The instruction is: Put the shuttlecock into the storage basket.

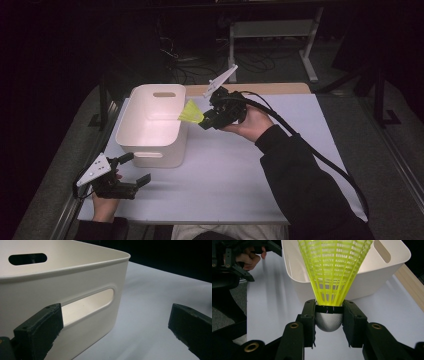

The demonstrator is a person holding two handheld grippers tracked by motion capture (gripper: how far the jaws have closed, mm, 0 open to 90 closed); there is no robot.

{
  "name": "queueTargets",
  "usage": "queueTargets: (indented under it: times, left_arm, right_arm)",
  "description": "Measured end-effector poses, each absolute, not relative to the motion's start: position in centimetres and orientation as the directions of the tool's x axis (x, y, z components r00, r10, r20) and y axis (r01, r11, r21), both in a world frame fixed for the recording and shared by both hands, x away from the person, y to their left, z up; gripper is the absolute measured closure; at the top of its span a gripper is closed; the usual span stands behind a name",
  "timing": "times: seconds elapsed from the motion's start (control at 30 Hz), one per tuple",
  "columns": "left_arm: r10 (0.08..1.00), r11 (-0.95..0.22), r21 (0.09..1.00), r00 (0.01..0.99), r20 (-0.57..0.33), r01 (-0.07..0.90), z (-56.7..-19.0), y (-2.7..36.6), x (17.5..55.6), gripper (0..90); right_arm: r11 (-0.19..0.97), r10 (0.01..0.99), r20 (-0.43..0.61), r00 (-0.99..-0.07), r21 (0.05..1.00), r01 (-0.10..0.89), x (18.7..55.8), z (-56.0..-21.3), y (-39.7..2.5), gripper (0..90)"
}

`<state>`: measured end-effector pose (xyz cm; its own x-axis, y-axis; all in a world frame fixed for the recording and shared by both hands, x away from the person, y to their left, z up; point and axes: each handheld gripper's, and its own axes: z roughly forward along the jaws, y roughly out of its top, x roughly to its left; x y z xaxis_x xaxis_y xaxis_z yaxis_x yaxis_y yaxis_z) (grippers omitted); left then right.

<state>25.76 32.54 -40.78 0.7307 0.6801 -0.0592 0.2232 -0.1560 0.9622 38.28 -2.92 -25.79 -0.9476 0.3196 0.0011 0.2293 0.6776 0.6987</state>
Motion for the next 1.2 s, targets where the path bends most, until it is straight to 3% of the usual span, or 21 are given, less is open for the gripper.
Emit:
queueTargets:
  times: [1.2]
  left_arm:
    - [0.679, -0.153, 0.963, 0.732, -0.059, 0.220, -40.8, 32.6, 25.8, 0.0]
  right_arm:
    - [0.690, 0.259, 0.001, -0.966, 0.699, 0.186, 39.5, -24.9, 2.2, 63.3]
